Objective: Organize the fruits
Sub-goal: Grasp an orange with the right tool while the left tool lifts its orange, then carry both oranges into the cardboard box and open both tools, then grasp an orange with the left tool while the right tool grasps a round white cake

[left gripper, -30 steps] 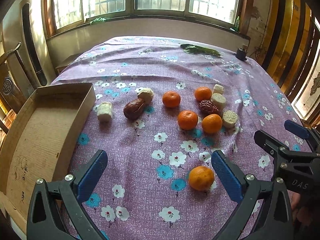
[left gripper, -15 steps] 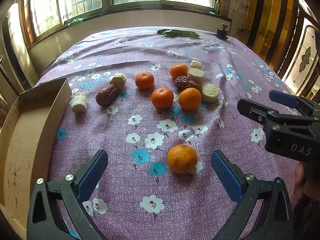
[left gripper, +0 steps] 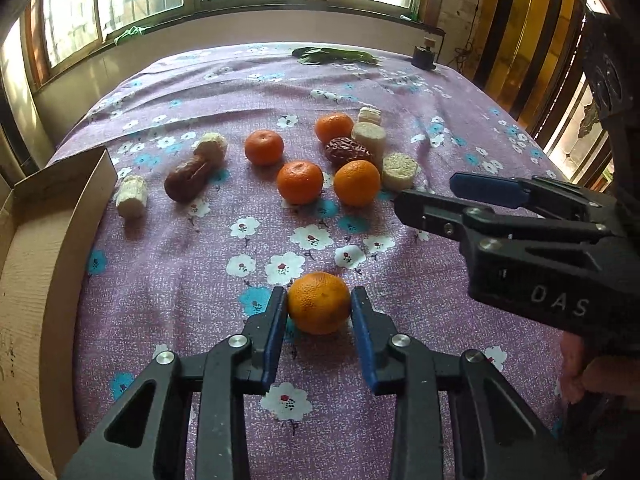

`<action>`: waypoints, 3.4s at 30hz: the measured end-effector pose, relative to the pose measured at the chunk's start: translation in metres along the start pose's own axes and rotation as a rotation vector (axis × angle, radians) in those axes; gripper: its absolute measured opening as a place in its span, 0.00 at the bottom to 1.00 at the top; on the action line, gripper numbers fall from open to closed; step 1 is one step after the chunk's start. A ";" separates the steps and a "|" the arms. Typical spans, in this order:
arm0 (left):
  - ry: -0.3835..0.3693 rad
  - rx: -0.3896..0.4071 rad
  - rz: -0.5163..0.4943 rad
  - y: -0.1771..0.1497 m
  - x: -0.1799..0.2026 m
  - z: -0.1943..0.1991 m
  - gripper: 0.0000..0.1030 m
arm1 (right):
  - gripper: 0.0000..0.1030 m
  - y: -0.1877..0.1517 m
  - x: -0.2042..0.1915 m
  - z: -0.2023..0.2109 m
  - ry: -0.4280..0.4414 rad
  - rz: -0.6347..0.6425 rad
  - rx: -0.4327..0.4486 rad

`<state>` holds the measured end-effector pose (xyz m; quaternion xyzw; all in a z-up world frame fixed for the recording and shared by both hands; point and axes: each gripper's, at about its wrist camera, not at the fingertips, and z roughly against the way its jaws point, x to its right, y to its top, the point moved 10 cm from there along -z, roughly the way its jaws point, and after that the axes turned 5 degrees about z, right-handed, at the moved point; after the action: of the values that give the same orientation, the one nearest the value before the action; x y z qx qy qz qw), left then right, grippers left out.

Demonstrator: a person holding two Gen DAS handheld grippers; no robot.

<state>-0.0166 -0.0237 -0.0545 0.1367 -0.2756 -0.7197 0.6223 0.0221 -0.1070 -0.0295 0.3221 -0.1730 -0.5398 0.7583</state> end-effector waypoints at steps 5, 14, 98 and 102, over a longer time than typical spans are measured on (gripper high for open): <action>0.015 0.022 0.037 0.006 -0.016 0.008 0.30 | 0.47 0.003 -0.018 -0.024 0.033 0.062 -0.059; 0.046 0.043 0.068 0.014 -0.034 0.016 0.30 | 0.42 0.013 -0.017 -0.057 0.013 0.083 -0.102; 0.298 0.157 0.335 0.044 -0.197 0.084 0.82 | 0.63 0.058 -0.178 -0.028 0.292 0.272 0.007; 0.250 0.146 0.292 0.047 -0.160 0.073 0.83 | 0.63 0.051 -0.136 -0.015 0.240 0.220 0.017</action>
<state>0.0127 0.1451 0.0083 0.2284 -0.2645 -0.5774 0.7379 0.0185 0.0349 0.0055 0.3699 -0.1201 -0.4096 0.8252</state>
